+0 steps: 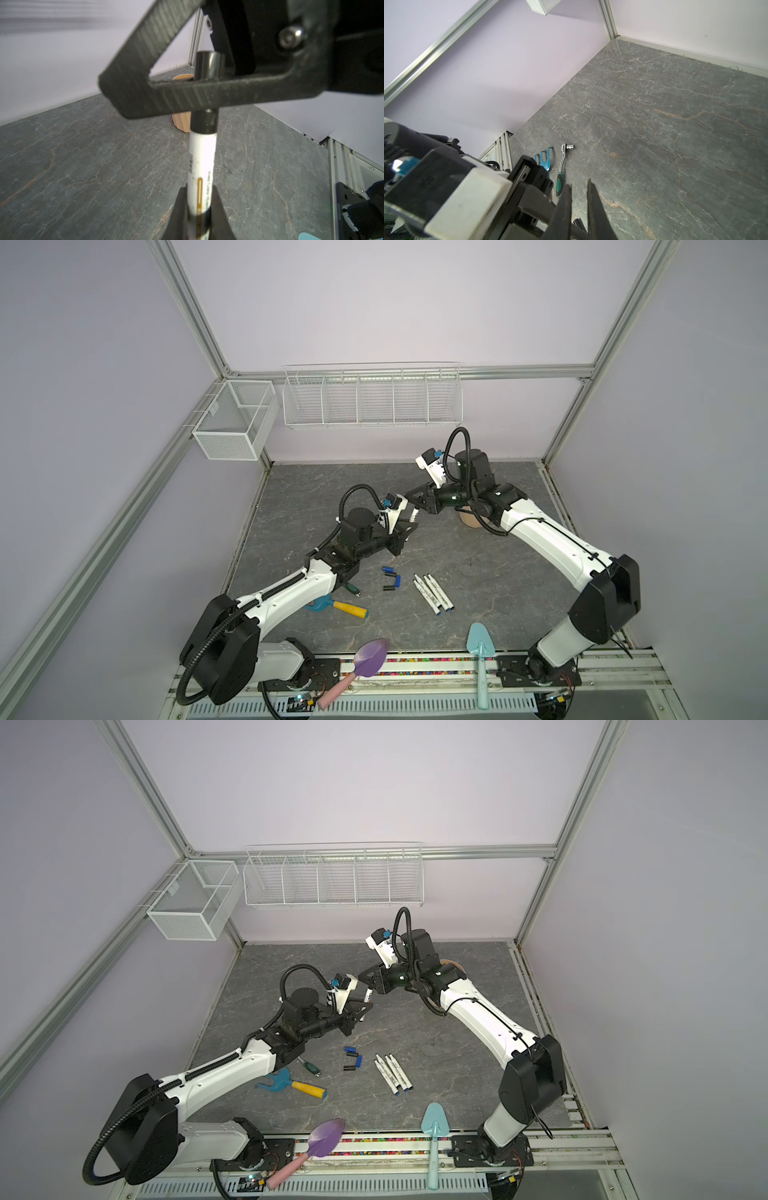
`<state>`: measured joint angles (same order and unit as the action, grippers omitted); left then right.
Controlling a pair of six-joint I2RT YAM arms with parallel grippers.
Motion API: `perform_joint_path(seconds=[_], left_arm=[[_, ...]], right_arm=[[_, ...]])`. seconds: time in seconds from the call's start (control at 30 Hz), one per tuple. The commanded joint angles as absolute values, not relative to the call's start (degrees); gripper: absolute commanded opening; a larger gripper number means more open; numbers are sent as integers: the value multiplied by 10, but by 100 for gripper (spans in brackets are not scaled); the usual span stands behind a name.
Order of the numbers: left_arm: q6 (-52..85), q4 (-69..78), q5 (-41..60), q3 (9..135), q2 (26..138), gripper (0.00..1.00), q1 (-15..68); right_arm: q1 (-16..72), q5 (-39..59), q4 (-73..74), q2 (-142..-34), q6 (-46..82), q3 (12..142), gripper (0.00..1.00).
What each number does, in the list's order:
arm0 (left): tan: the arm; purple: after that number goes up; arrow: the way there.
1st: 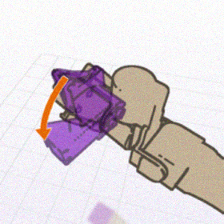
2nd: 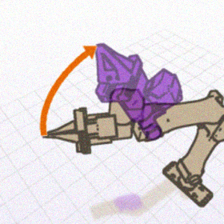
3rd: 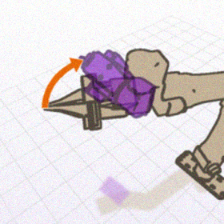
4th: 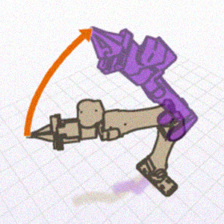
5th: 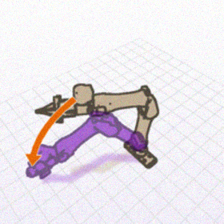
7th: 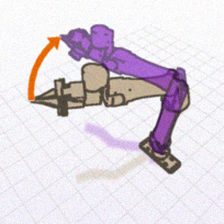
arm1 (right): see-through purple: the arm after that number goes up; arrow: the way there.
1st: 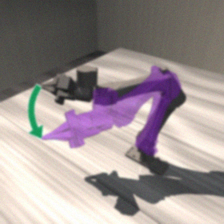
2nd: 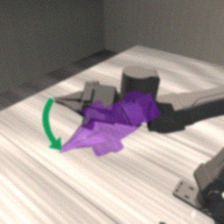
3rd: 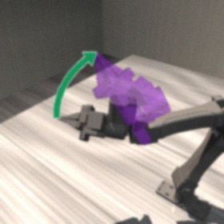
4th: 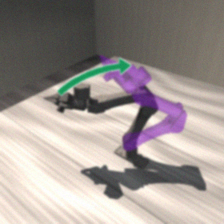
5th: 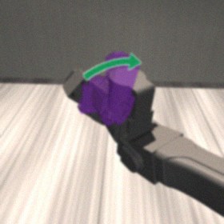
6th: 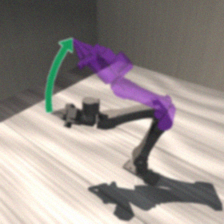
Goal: Insert the pens into the pen caps
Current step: 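Seat the cap fully, then open the right gripper to release it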
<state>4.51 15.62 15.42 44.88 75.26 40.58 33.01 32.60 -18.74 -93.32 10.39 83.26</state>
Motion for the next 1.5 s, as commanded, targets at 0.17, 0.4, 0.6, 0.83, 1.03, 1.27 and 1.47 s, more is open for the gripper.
perform_joint_path(seconds=[0.17,0.4,0.6,0.83,1.03,1.27,1.47], left_arm=[[120,627,-81,581,769,0,391],[127,703,-101,651,833,0,356],[127,706,-79,637,805,0,325],[129,705,-38,609,774,0,325],[123,711,-16,658,804,0,325],[148,712,0,666,815,0,326],[154,673,19,631,803,0,339]], right_arm=[[369,423,-456,-977,77,760,7],[374,415,-446,-994,95,750,7],[331,410,-416,-997,145,725,7],[319,405,-435,-1017,146,734,7],[351,374,-469,-1022,120,730,7],[289,386,-425,-980,156,693,7],[302,392,-431,-980,149,703,7]])
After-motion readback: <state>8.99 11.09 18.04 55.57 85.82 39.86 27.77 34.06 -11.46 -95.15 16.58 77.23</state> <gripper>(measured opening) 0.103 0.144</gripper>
